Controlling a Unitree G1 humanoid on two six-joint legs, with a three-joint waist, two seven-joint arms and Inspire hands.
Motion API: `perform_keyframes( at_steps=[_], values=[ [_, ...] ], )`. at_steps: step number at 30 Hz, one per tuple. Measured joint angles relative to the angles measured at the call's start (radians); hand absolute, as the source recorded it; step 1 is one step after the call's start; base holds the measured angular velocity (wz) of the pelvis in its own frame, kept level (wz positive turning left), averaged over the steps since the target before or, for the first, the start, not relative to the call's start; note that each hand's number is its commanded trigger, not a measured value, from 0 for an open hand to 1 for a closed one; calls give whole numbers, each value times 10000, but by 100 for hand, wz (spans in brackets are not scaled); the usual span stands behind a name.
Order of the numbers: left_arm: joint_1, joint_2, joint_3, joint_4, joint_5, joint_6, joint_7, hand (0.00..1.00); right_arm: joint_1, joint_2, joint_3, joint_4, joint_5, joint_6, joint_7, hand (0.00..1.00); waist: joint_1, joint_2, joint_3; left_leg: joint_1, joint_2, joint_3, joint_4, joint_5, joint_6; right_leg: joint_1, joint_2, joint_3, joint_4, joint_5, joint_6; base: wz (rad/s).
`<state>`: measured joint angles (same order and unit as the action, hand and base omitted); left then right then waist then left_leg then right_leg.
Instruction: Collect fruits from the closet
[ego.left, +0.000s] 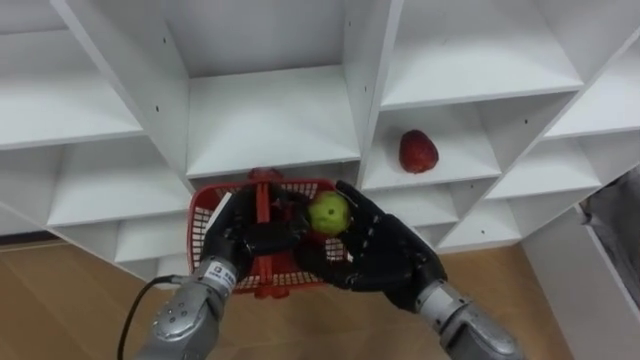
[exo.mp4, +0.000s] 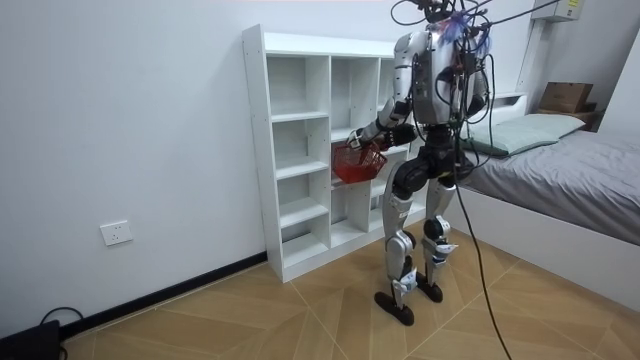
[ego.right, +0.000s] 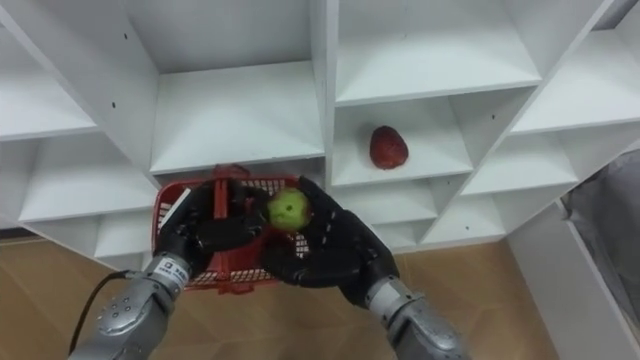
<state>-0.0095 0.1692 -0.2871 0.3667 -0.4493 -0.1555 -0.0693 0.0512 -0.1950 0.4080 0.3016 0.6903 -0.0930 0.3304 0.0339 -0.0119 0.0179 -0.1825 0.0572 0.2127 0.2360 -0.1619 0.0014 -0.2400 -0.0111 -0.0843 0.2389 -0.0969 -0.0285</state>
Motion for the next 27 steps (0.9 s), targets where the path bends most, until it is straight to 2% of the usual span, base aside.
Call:
perform_keyframes(
  at_steps=[7,11,19,22,27],
  values=[
    [7,4,-8,2,-29,-1,20,100,-167,-9,-187,-19,-1448,-29,14,0,-17,50,28,-62,8,17,-5,-17,-4,-67,15,-7,-14,1,0,0],
    [7,5,-12,1,-47,-11,220,100,-230,-154,-223,-257,-2307,-34,11,0,-14,117,54,-75,16,16,-8,-25,-11,-79,21,-17,-27,0,-1,0],
    [7,64,89,-21,304,-22,199,100,-264,-286,-582,-770,-3694,-34,8,0,-35,112,35,-80,5,14,-8,-21,-10,-96,0,-15,-21,0,-1,0],
    [7,77,92,-20,304,-20,160,100,-273,-232,-703,-778,-4181,-34,54,0,-37,73,31,-38,6,12,-3,-20,-10,-51,-25,-5,-21,0,-1,0],
    [8,105,88,-19,297,-20,158,100,-253,-159,-719,-771,-4504,-33,144,0,-47,-178,14,1,5,12,25,-18,-10,-3,-21,0,-13,0,-1,0]
  ],
)
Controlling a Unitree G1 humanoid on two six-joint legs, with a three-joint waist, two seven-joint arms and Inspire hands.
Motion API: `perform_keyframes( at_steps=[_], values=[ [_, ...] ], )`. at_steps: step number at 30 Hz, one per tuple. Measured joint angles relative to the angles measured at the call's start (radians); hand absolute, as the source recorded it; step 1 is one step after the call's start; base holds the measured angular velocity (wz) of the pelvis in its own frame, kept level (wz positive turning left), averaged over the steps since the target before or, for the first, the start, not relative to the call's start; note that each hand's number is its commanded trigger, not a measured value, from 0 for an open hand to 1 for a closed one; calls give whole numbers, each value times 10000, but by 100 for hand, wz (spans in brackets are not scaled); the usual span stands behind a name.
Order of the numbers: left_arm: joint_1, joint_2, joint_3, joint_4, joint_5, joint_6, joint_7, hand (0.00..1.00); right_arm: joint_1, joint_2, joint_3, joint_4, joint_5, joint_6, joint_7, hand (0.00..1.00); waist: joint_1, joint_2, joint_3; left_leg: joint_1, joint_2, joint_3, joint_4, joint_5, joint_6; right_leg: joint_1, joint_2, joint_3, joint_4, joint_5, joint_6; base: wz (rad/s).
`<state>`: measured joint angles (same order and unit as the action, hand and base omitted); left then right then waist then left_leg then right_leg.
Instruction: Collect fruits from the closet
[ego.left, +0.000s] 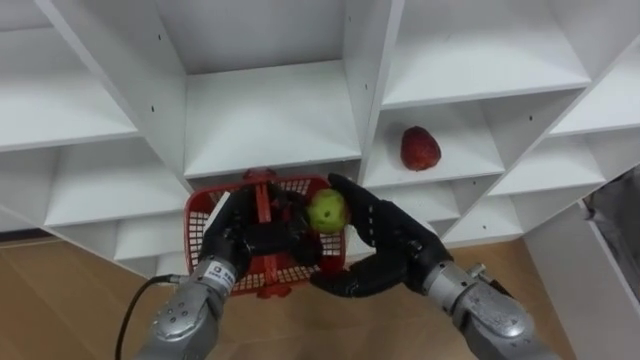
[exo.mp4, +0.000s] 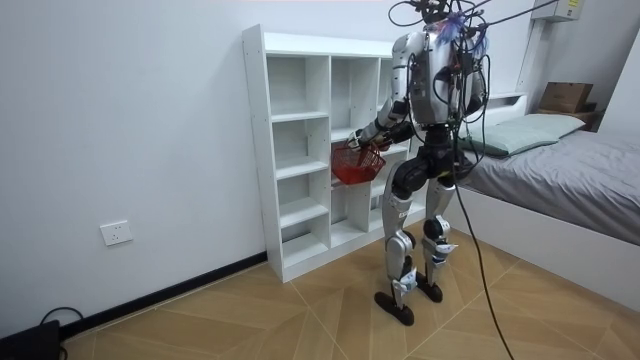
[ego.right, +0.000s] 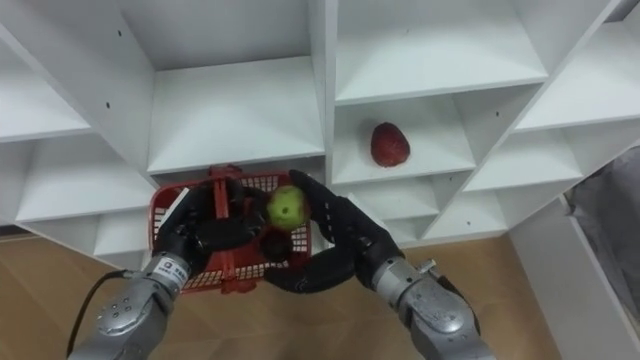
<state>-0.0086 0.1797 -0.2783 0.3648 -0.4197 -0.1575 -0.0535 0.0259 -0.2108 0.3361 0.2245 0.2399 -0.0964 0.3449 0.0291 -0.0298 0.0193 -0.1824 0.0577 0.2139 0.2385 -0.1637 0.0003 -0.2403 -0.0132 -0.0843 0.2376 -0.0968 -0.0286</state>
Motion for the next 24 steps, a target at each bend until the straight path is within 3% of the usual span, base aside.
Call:
perform_keyframes(
  at_steps=[14,24],
  values=[
    [5,105,11,192,238,21,-15,100,16,150,-68,-63,-801,1,-21,0,-43,-29,-15,1,4,0,-10,-4,2,14,5,1,-4,0,0,0],
    [106,313,20,375,822,22,-101,100,16,130,-95,-365,-908,-1,67,0,-37,178,-15,25,11,-4,-19,-5,0,48,-6,-3,-11,1,0,0]
  ],
)
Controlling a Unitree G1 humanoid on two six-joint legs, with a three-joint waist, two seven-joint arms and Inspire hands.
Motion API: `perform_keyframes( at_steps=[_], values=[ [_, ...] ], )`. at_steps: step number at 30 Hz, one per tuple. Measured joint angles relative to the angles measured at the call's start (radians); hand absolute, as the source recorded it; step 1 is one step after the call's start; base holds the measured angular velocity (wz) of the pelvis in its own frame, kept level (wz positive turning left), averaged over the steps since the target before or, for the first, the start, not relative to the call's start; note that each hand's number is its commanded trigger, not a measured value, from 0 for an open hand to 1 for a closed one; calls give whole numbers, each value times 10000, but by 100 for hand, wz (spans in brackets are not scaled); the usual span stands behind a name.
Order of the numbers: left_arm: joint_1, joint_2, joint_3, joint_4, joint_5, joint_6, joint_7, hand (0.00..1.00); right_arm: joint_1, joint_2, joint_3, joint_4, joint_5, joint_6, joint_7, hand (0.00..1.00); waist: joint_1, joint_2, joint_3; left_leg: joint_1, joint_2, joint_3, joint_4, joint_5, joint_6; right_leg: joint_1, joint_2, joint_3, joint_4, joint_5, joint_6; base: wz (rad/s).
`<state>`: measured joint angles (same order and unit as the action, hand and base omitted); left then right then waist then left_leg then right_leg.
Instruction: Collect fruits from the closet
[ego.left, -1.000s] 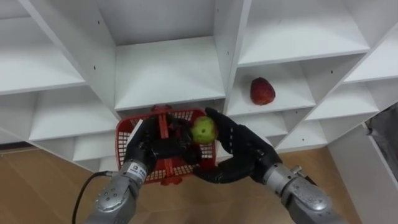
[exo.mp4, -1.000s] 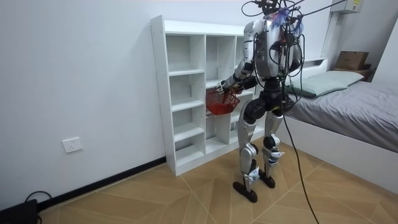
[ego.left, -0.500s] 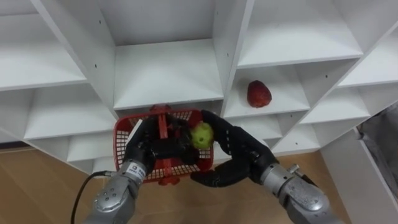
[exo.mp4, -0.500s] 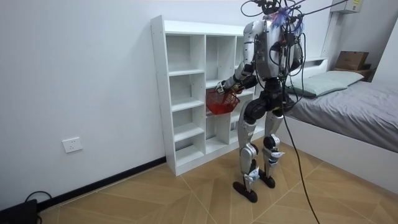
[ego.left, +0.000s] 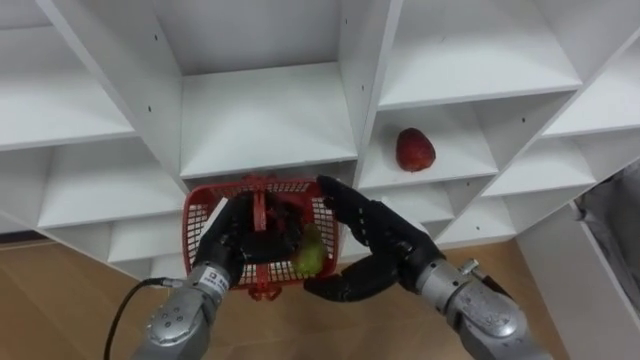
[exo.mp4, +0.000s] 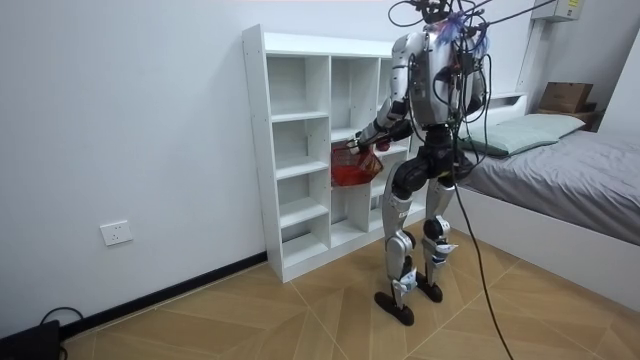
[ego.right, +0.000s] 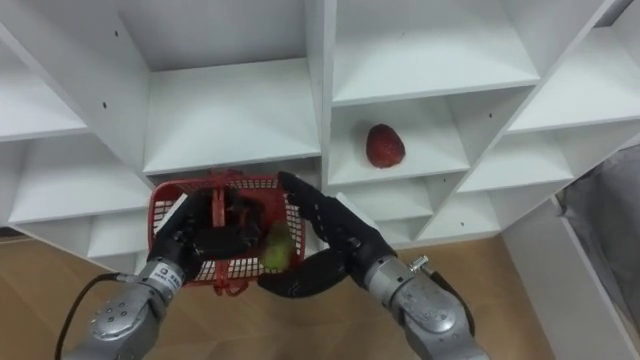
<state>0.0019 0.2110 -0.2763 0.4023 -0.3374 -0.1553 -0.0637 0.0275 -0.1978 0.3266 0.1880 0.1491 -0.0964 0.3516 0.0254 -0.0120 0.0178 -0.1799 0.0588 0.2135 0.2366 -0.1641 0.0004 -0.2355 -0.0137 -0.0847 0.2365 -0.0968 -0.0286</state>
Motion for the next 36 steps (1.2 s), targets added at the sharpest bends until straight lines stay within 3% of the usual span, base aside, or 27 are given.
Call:
perform_keyframes(
  at_steps=[16,25,32,36],
  values=[
    [350,23,102,381,669,4,-155,100,418,0,-444,0,-14,-34,-123,0,-58,65,0,178,-14,-7,-143,1,-2,185,61,-4,-174,15,10,0],
    [423,-54,395,923,681,7,-357,100,693,82,-764,-40,-20,-38,-536,0,-247,-53,-54,227,-20,24,-158,1,-2,192,60,18,-178,10,16,0],
    [784,-24,367,1337,690,4,-319,100,1208,20,-757,-79,-18,-155,-1268,0,-475,-137,-67,470,-26,29,-185,-3,-1,427,62,29,-189,2,28,-1],
    [908,-16,267,1336,714,1,-314,100,1413,-21,-757,-79,-7,-486,-1838,0,-474,-154,-76,631,-8,102,-262,-7,-18,488,118,180,-188,4,24,-9]
  ],
)
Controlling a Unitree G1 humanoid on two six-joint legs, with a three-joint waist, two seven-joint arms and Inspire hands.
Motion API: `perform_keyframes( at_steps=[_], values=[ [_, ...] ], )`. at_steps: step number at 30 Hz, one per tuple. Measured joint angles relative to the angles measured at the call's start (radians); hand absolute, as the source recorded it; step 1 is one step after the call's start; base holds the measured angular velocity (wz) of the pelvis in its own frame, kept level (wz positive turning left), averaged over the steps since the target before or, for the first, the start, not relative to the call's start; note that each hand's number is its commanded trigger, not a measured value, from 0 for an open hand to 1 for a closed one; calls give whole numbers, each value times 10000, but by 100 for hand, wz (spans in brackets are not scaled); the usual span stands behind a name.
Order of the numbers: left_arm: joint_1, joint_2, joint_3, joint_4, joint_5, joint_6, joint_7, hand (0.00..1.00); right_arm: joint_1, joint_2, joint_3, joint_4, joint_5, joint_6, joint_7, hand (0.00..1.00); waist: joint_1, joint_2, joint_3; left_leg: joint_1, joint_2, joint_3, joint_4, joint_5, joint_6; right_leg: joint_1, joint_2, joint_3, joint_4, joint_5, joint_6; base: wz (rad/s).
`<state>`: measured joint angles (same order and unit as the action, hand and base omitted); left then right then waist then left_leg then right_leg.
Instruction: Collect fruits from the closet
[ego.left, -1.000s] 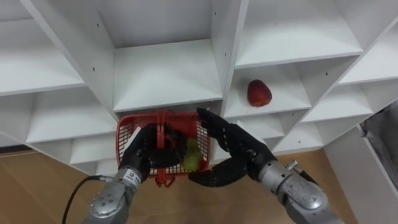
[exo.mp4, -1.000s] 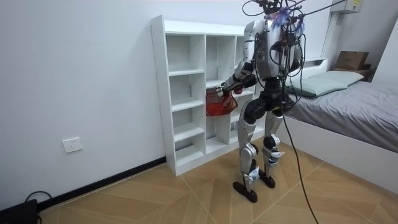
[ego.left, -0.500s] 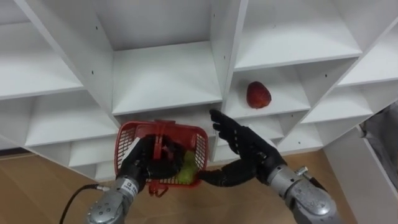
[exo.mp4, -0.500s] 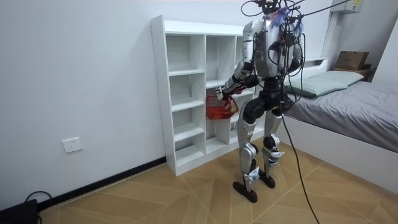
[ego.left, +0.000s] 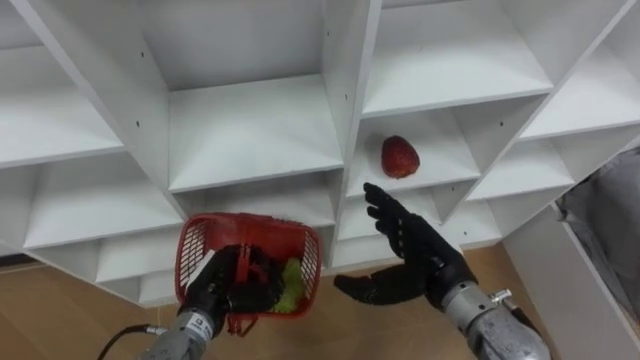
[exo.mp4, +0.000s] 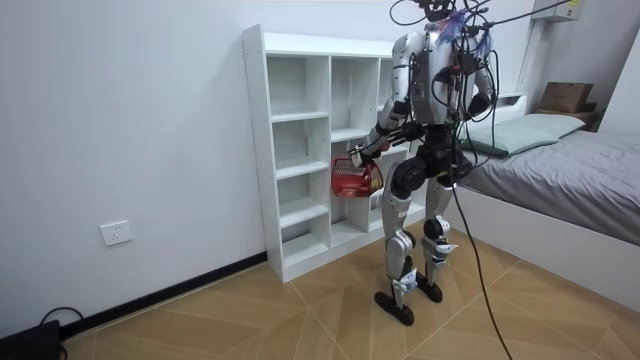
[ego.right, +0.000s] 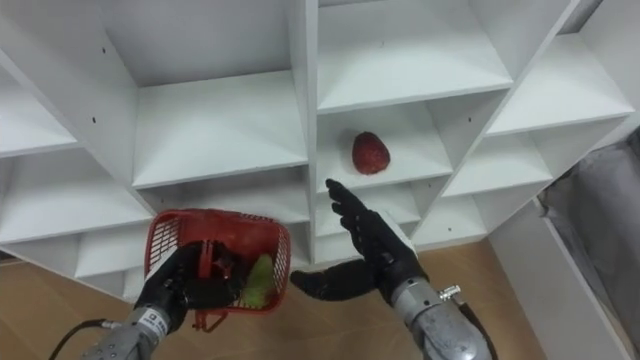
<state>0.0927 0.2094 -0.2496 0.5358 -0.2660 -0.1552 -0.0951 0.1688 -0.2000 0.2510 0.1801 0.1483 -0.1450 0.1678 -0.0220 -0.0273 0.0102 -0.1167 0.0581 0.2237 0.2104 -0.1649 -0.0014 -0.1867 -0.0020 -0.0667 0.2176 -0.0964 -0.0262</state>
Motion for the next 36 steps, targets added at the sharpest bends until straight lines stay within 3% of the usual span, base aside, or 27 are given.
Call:
perform_keyframes(
  at_steps=[6,14,20,24,28,31,36],
  values=[
    [-1,-32,-75,0,-33,-104,8,100,114,-5,-34,6,-21,-412,-782,0,-118,1,0,263,8,143,-130,-2,-14,204,45,147,-75,5,-5,-6],
    [5,-111,-32,-54,-5,-130,293,100,112,-27,-245,3,-529,-562,-2205,0,-158,4,2,686,-2,109,-282,-25,-37,627,61,144,-237,-10,19,0],
    [1,-98,28,-58,1,-130,432,100,110,-378,-405,3,-625,-742,-3126,0,-177,1,-2,846,-10,34,-317,-26,-40,838,66,103,-320,-11,21,3],
    [10,-109,201,-55,12,-129,400,100,110,-386,-606,13,-669,-746,-3462,0,-132,-11,5,974,-12,35,-372,-24,-43,964,73,106,-346,-18,27,0],
    [81,-87,249,-58,11,-129,339,100,106,-395,-765,84,-658,-754,-3710,0,-60,-93,20,1282,-23,24,-454,-32,-53,1270,78,107,-403,-64,53,2],
    [202,-37,248,-59,16,-129,351,100,80,-394,-764,416,-637,-763,-3827,0,8,-247,-37,1427,-12,-26,-464,-55,-82,1469,102,70,-496,-65,49,4],
    [215,4,248,-165,43,-127,348,100,61,-393,-762,598,-629,-761,-4048,0,62,-371,-34,1435,-16,-98,-456,-62,-78,1524,73,-50,-504,-66,48,4]
  ],
)
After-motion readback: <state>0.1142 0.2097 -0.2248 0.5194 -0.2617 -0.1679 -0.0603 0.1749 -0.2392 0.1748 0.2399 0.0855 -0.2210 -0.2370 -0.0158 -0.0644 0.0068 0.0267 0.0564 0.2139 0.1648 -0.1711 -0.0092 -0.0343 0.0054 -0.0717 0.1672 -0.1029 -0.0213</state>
